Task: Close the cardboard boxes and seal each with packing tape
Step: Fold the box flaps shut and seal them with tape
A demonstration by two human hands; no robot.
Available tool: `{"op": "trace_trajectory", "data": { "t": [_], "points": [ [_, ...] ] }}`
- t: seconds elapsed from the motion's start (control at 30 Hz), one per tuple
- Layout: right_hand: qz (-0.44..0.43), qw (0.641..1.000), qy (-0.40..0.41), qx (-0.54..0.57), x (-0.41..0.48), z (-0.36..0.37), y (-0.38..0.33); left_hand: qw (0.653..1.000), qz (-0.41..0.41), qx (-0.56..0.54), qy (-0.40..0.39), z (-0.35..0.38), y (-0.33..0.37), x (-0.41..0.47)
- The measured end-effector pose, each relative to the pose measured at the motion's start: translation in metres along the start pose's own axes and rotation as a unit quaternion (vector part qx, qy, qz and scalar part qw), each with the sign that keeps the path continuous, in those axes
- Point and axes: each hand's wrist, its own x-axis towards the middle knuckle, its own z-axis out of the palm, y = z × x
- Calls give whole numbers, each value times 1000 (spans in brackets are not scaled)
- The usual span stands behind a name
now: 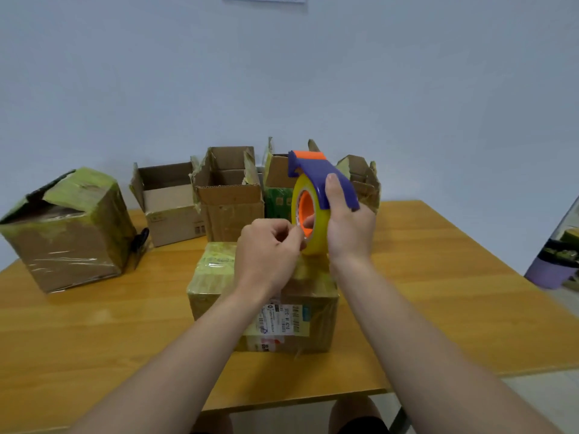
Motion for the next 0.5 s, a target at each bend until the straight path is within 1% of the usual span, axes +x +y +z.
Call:
{"op": "trace_trajectory", "data": {
  "t": [0.07, 0.13, 0.2, 0.27, 0.37, 0.43, 0.5],
  "points": [
    [-26, 1000, -1, 1, -10, 5, 12, 994, 55, 90, -20, -3, -1, -9],
    [-50, 999, -10, 5, -15, 6, 18, 976, 105, 187, -35, -7, -6, -22],
    [-49, 999, -8, 8, -16, 5, 19, 954, 138, 259, -63, -8, -12, -38],
    [-47, 999, -2, 10, -15, 5, 17, 930, 139, 319, -118, -4, -10, -53],
    [-54, 999, -2, 1, -15, 8, 18, 894, 115, 388, -191, 0, 1, -61],
    [-60, 998, -5, -5, -15, 9, 18, 884, 113, 396, -220, -3, 5, -58],
    [-67, 998, -7, -5, -15, 9, 18, 884, 116, 384, -241, -13, 3, -55]
  ]
}}
